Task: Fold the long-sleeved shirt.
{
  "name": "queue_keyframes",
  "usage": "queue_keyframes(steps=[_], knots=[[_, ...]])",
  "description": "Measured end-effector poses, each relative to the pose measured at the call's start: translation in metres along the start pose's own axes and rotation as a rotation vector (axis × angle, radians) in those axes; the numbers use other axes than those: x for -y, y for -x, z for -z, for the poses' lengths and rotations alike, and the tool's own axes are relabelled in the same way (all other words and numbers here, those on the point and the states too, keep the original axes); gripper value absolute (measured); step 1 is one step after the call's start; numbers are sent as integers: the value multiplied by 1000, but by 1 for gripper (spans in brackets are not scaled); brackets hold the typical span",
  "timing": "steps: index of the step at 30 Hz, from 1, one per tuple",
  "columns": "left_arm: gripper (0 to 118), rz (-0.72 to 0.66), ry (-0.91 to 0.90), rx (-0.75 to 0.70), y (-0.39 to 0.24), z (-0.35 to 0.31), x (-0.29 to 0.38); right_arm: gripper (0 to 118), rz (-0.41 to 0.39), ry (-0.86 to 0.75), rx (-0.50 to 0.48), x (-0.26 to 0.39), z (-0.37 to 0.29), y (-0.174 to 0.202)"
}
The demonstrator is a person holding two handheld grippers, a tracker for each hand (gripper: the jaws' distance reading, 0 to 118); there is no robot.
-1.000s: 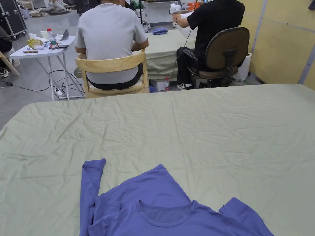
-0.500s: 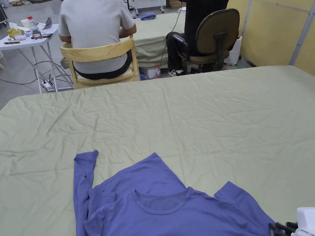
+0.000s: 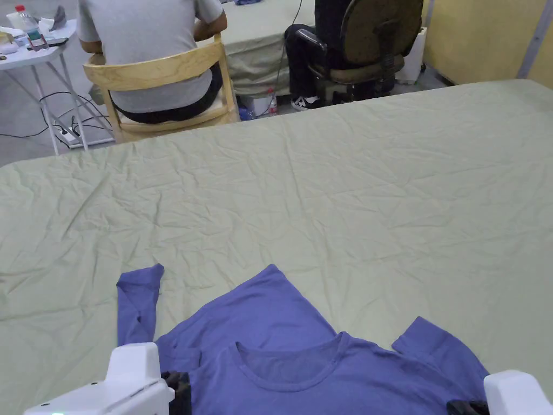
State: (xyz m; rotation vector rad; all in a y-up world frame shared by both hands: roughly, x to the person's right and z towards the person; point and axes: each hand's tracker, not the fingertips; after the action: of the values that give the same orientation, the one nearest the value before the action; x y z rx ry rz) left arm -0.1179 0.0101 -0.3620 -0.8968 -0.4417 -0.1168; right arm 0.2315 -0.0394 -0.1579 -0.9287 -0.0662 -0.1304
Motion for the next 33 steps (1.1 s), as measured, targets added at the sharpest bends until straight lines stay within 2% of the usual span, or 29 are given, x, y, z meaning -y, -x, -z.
queue_keyframes(steps=[5, 6, 7, 8, 10, 11, 12, 14, 15, 16, 17, 18, 19, 21, 23, 25, 26, 28, 31, 33], knots=[[0, 30, -41, 64, -22, 32, -50, 4, 50, 15, -40, 4, 19, 2], [0, 34, -51, 73, -26, 38, -56, 22, 54, 10, -40, 7, 22, 1], [0, 44, -51, 80, -29, 42, -60, 65, 60, 11, -18, 9, 25, 0], [0, 55, -50, 83, -31, 48, -64, 118, 52, 34, 70, 8, 33, 1], [0, 62, -47, 88, -36, 61, -73, 116, -23, 58, 93, 14, 37, 2], [0, 67, -41, 90, -38, 68, -77, 113, -19, 115, 120, 16, 43, 4], [0, 69, -36, 90, -40, 76, -81, 103, -5, 171, 149, 6, 56, 3], [0, 75, -30, 96, -44, 91, -90, 62, 9, 223, 117, 5, 68, 3], [0, 78, -23, 99, -47, 100, -96, 62, 23, 250, 88, 6, 72, 4], [0, 76, -12, 100, -48, 110, -101, 61, 21, 214, 97, 14, 72, -8], [0, 73, 6, 111, -50, 121, -107, 45, 18, 219, 103, 12, 69, -9], [0, 66, 24, 125, -51, 134, -112, 22, 20, 220, 97, 10, 66, -9], [0, 50, 35, 128, -51, 146, -117, 17, 34, 202, 92, 10, 63, -9], [10, 16, 53, 137, -52, 172, -128, 17, 72, 190, 74, 13, 62, -12], [24, 4, 76, 129, -54, 198, -137, 17, 56, 185, 83, 18, 64, -9], [102, 20, 156, 100, -59, 231, -140, 18, 42, 191, 93, 17, 66, -6], [118, 57, 156, 68, -59, 237, -137, 17, 33, 192, 98, 16, 66, -5], [105, 91, 165, -14, -67, 259, -133, 17, 36, 200, 95, 16, 68, -7], [105, 191, 227, -49, -76, 277, -124, 17, 46, 201, 87, 16, 69, -9], [96, 189, 226, -40, -77, 278, -120, 18, 48, 201, 86, 16, 68, -10]])
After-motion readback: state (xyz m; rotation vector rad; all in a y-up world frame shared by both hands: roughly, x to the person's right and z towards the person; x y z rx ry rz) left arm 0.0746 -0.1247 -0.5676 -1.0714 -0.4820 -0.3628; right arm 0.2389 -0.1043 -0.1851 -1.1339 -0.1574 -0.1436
